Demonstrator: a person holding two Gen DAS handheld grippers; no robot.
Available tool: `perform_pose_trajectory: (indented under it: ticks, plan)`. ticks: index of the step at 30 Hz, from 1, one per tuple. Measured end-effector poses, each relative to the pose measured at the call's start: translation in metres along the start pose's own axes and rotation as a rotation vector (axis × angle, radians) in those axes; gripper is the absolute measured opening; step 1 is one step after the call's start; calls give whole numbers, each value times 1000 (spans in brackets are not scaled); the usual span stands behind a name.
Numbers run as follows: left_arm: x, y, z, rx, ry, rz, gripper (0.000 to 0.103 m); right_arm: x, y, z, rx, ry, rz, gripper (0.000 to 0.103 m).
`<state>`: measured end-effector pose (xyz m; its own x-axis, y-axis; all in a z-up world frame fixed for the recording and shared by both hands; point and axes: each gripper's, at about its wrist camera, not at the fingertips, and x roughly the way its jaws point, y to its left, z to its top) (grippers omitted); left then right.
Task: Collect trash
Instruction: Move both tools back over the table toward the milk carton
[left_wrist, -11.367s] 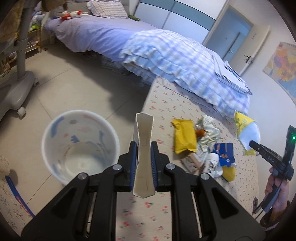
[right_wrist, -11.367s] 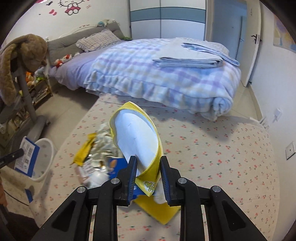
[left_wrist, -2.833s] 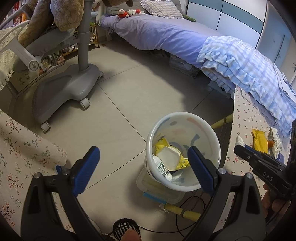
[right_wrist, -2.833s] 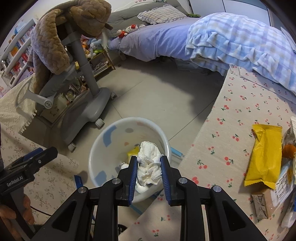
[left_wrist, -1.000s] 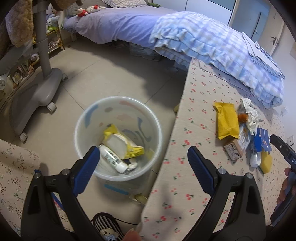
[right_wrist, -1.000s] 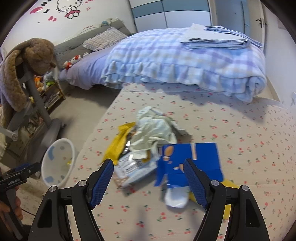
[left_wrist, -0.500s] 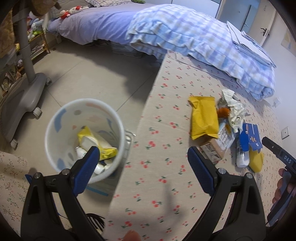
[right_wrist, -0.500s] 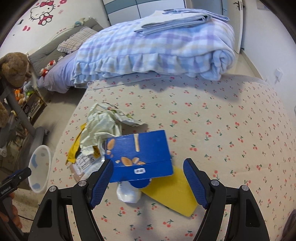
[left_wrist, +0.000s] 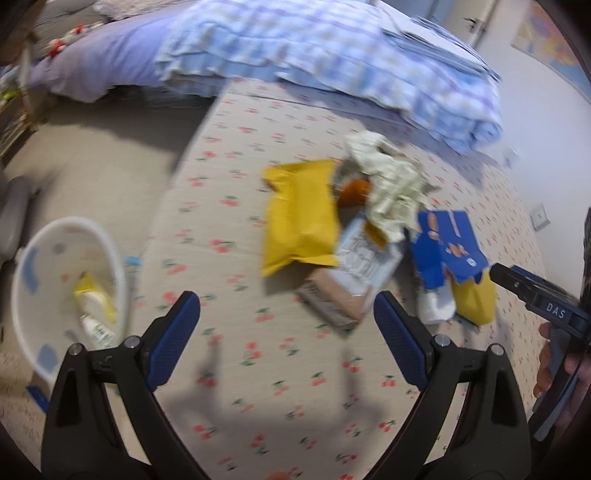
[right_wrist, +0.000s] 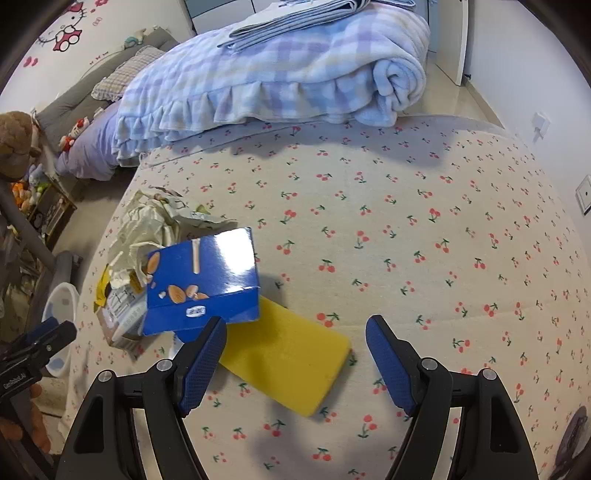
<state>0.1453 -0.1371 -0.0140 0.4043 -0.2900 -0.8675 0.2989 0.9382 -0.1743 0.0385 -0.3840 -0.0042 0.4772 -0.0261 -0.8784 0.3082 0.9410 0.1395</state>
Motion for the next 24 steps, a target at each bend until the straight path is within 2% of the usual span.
perform_pose_trajectory:
  ticks: [6,10,18,24]
  plan:
    - [22,-26,5,118,1,-28,81,2,-16,-4,2,22,-15,79]
    - [31,-34,8,160,-7,-42,77,7,-24,-7,-7,50,-19,79]
    - [41,-42,9,176,-3,-60,63,23,-15,-7,-106,92,16,79]
    - [34,-45,8,175,-13,-108,49,29,-5,-5,-179,92,56,79]
